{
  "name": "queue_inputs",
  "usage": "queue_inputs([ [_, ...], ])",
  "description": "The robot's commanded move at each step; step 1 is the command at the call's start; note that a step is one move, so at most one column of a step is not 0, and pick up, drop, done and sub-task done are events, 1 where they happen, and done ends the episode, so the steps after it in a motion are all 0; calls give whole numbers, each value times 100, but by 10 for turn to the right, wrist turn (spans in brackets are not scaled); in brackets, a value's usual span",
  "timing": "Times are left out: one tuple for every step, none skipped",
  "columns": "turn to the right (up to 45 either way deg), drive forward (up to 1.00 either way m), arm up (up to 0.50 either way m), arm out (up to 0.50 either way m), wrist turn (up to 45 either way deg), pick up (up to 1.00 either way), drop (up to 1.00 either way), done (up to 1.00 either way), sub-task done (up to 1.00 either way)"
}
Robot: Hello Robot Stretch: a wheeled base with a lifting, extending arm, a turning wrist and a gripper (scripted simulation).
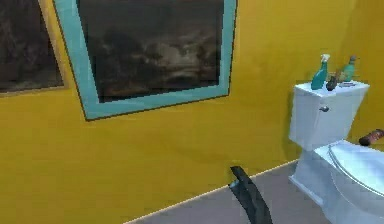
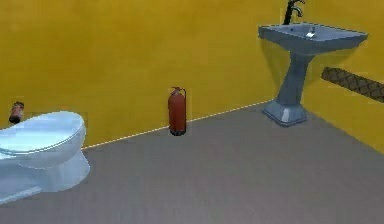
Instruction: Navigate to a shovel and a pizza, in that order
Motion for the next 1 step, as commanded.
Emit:
queue_inputs([
  [-450,0,0,0,0,0,0,0,0],
])
